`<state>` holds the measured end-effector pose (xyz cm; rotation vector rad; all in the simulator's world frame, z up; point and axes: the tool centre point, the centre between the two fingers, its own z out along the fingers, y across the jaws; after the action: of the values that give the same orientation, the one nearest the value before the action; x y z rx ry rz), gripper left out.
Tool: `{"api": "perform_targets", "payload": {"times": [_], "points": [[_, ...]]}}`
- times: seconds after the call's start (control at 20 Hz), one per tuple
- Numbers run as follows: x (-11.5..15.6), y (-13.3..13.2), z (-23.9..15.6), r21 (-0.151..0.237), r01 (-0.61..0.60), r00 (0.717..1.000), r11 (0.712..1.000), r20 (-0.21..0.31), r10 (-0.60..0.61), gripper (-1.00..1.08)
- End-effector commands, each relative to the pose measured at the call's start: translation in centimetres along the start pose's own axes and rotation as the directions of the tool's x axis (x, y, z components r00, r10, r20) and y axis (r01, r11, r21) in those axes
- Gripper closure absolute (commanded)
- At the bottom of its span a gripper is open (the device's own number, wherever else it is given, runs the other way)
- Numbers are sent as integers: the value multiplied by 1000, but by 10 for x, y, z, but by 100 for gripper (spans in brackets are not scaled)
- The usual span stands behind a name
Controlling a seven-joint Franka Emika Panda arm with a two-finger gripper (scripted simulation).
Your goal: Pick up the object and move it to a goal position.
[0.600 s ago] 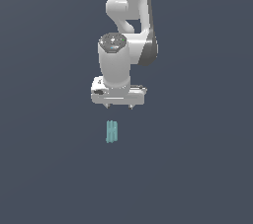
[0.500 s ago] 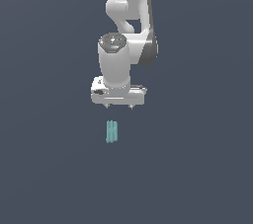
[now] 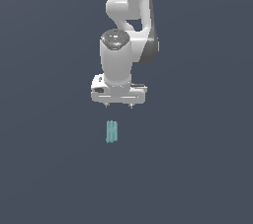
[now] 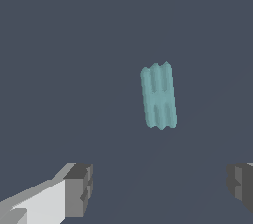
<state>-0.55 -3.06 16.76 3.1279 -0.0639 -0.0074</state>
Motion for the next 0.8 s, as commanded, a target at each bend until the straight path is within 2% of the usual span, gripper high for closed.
{"api": "perform_targets", "payload": {"times": [0.0,0.4,0.75], "points": [[0,0,0,0,0,1000,1000,1,0,-92],[12,7,20,1,24,1000,1000,0,-24,-92],[31,22,60,5,71,997,997,-2,-71,-92]]}}
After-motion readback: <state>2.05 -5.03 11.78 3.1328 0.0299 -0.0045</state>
